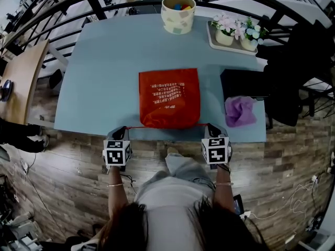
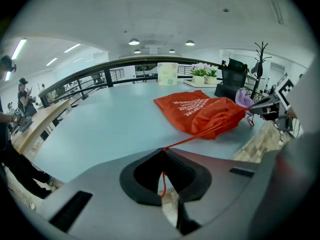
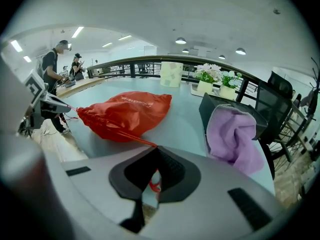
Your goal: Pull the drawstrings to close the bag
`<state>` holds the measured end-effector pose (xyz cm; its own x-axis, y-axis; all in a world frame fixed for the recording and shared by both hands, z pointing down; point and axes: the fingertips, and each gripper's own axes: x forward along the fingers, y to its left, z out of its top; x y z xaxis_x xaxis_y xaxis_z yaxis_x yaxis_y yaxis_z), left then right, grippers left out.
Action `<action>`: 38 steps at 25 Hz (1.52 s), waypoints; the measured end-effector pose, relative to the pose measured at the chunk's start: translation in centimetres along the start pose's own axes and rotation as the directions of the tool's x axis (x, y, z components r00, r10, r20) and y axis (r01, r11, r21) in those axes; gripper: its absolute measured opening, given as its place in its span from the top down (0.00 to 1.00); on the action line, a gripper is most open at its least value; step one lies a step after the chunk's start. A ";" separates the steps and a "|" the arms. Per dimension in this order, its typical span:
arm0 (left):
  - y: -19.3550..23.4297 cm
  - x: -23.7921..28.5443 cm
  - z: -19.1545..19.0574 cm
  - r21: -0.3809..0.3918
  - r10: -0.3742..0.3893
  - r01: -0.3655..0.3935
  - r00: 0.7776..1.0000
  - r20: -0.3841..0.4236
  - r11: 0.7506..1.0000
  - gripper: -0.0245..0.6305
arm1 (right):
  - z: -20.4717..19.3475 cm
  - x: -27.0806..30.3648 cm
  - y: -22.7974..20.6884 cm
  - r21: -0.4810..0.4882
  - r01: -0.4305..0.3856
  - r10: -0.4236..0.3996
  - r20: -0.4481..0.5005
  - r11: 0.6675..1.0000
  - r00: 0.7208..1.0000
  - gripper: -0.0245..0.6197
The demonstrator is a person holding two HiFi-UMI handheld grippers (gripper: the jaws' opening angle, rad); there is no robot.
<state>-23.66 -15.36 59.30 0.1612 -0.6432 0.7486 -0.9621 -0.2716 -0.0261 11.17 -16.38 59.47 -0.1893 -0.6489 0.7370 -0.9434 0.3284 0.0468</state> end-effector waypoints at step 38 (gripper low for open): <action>1.6 0.2 -0.5 -0.049 0.116 -0.117 0.993 -0.033 0.992 0.94 | -1.6 -0.6 -5.3 0.105 0.052 -0.054 0.013 0.993 0.998 0.93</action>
<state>-25.26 -15.61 59.74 0.0415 -0.6466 0.7617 -0.9839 -0.1591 -0.0815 16.70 -16.65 59.88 -0.1418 -0.6748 0.7243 -0.9754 0.2199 0.0140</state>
